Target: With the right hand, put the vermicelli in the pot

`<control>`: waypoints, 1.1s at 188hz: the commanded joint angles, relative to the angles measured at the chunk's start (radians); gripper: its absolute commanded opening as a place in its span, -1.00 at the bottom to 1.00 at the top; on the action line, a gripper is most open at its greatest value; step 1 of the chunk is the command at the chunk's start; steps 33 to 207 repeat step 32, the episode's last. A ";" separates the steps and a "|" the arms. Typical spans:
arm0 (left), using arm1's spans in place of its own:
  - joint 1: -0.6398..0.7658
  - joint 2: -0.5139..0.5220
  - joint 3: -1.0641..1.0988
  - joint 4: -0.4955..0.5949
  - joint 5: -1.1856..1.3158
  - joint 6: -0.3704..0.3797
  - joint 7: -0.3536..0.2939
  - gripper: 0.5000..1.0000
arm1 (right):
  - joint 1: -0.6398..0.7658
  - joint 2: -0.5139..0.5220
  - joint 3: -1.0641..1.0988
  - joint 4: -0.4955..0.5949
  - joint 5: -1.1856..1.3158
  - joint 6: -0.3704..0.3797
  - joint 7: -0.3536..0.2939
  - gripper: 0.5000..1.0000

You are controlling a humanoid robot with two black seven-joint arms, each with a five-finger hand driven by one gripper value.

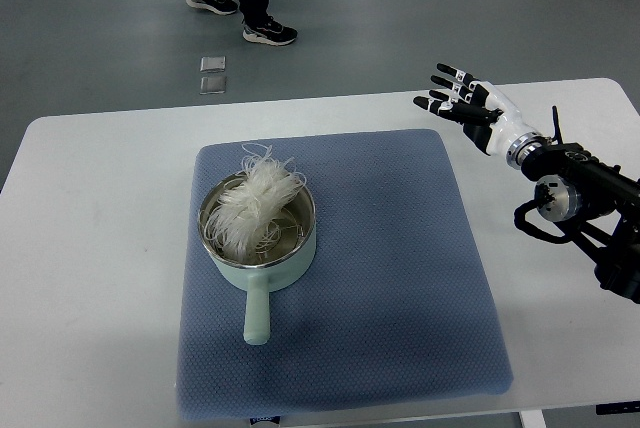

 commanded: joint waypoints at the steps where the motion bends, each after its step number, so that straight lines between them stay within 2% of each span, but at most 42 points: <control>1: 0.001 0.000 0.000 0.000 0.000 0.000 0.000 1.00 | -0.003 0.001 0.002 -0.001 0.000 -0.001 0.000 0.67; 207: 0.001 0.000 0.000 0.001 0.000 0.000 0.000 1.00 | -0.003 0.000 0.004 -0.001 0.000 0.002 0.000 0.69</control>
